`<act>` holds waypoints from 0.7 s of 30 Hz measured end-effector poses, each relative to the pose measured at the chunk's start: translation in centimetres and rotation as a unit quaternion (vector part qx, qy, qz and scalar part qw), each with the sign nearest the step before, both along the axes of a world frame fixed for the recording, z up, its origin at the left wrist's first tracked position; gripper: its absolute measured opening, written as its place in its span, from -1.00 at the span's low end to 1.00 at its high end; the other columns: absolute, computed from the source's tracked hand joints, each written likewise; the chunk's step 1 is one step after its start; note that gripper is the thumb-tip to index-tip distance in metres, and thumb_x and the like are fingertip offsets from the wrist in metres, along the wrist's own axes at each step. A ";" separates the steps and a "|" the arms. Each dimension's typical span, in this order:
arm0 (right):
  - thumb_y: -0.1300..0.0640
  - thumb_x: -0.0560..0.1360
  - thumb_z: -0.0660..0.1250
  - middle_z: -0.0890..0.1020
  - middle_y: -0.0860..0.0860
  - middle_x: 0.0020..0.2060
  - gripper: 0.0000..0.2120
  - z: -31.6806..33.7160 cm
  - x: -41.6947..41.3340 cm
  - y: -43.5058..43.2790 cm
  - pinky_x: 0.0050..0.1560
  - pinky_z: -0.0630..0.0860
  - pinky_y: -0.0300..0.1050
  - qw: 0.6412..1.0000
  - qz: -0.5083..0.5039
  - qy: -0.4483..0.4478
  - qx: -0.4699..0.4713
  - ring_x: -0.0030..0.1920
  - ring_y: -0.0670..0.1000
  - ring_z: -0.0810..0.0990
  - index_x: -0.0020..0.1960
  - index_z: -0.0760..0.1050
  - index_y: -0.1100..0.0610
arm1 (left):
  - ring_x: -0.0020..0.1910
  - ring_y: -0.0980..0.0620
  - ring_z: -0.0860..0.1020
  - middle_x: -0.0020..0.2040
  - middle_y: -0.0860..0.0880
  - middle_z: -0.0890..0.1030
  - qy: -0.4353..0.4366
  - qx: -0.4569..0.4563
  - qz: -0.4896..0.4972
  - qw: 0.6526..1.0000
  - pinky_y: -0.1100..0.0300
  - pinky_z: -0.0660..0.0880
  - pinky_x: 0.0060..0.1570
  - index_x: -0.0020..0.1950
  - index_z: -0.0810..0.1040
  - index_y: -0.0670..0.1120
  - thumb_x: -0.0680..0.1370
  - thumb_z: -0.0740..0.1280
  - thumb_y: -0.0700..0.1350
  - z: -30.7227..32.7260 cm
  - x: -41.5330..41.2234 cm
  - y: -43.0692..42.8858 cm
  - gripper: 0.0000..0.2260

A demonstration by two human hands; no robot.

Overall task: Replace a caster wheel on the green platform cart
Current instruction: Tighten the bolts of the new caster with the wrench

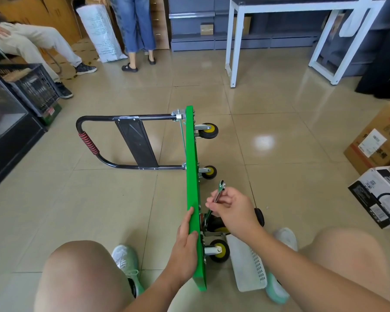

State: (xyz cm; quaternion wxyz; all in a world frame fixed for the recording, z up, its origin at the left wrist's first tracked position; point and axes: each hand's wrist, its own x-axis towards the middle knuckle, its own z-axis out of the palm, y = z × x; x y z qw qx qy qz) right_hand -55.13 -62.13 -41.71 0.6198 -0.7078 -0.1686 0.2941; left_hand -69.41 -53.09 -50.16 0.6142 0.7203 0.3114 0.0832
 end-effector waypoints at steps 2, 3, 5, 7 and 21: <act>0.38 0.47 0.45 0.75 0.00 -0.12 -0.81 0.2 -0.6 -0.7 0.06 0.63 -0.16 1.000 0.010 -0.017 0.016 -0.02 -0.06 0.72 -0.01 0.58 0.15 | 0.52 0.07 0.36 0.60 0.13 0.26 0.002 0.003 -0.002 1.000 -0.07 0.28 0.56 0.57 0.10 0.44 0.73 0.03 -0.11 0.1 0.0 0.1 -0.46; 0.41 0.46 0.44 0.75 0.01 -0.13 -0.80 0.2 -1.1 -1.2 0.07 0.62 -0.17 0.999 0.021 -0.021 0.024 -0.02 -0.05 0.72 -0.03 0.58 0.16 | 0.52 0.10 0.35 0.60 0.13 0.26 0.002 0.004 -0.002 1.000 -0.05 0.27 0.56 0.57 0.11 0.43 0.73 0.03 -0.12 0.2 -0.1 0.1 -0.46; 0.45 0.45 0.43 0.74 0.00 -0.13 -0.77 -0.3 -2.3 -2.1 0.07 0.62 -0.19 0.998 0.044 -0.037 0.029 -0.03 -0.04 0.72 -0.06 0.58 0.14 | 0.53 0.15 0.32 0.60 0.14 0.25 -0.008 0.005 0.000 1.000 -0.03 0.25 0.58 0.53 0.12 0.48 0.72 0.04 -0.11 0.2 -0.1 0.1 -0.46; 0.46 0.45 0.43 0.73 -0.03 -0.12 -0.76 -1.1 -3.4 -2.9 0.07 0.61 -0.20 0.996 0.060 -0.062 0.021 -0.04 -0.07 0.71 -0.08 0.58 0.14 | 0.54 0.16 0.33 0.60 0.15 0.26 -0.015 -0.001 0.007 1.000 -0.03 0.26 0.58 0.48 0.13 0.55 0.68 0.06 -0.05 0.3 0.0 0.0 -0.47; 0.18 0.49 0.25 0.70 -0.02 -0.04 -0.83 -3.5 -4.8 -2.7 0.06 0.65 0.11 0.976 0.141 -0.169 -0.005 0.04 0.03 0.70 -0.05 0.53 -0.07 | 0.46 0.19 0.43 0.55 0.11 0.38 -0.006 -0.020 0.011 1.000 0.06 0.32 0.53 0.56 0.15 0.46 0.70 0.09 -0.01 0.1 0.0 0.2 -0.49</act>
